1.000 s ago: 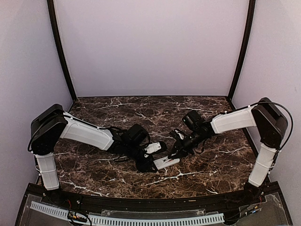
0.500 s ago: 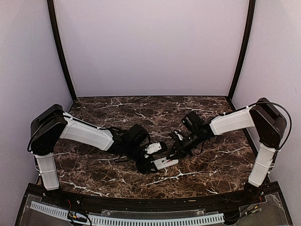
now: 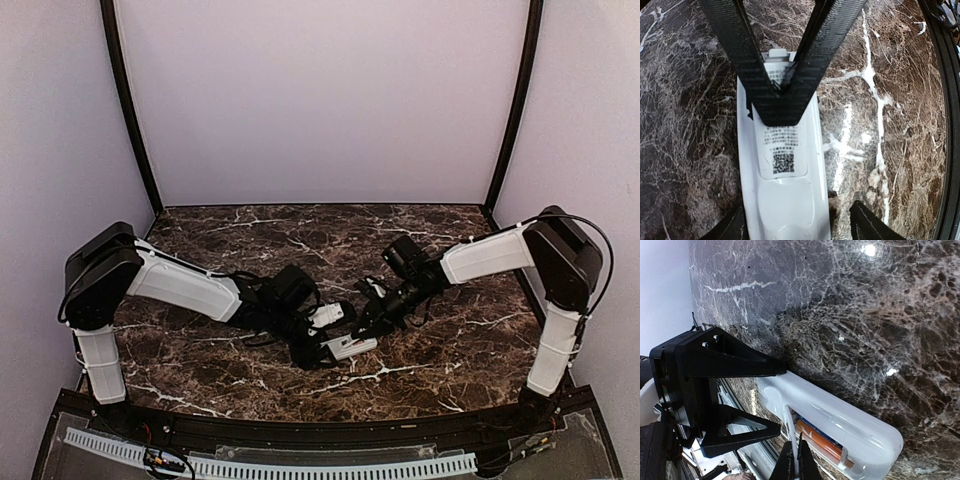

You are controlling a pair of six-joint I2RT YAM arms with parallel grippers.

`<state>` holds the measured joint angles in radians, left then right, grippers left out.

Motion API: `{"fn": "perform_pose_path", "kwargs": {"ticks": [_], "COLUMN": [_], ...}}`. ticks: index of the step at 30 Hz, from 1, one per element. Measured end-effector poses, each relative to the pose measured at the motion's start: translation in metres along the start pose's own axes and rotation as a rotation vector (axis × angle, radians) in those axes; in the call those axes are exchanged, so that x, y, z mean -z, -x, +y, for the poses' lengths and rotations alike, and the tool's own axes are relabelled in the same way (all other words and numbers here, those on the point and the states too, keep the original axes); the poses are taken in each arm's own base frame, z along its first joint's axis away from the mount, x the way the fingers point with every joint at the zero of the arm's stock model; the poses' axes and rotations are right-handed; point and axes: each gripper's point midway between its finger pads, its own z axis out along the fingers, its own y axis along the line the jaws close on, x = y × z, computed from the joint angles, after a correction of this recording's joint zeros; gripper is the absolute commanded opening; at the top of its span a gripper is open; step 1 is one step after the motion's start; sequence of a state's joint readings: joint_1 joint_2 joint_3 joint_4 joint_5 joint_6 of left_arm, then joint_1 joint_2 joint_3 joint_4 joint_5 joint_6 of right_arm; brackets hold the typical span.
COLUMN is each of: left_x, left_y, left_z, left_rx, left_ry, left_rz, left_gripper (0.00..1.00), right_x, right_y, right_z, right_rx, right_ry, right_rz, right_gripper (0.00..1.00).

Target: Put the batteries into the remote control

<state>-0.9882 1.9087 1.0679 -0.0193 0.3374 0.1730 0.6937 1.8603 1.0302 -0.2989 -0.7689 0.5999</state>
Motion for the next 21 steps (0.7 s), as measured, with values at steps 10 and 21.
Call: {"fn": "perform_pose_path", "kwargs": {"ticks": [10,21], "left_x": [0.004,0.004], "left_y": [0.006,0.043], "left_z": [-0.001,0.003], "left_rx": [0.047,0.036], "left_ry": [-0.032,-0.036], "left_rz": [-0.047,-0.136], "left_gripper": [0.71,0.60], "right_x": [-0.004,-0.004], "right_y": [0.002,0.003], "right_z": [-0.004,-0.004], "right_rx": [0.012,0.019], "right_ry": [-0.001,-0.004], "right_rz": [0.004,-0.001], "right_gripper": [0.06,0.07]}}
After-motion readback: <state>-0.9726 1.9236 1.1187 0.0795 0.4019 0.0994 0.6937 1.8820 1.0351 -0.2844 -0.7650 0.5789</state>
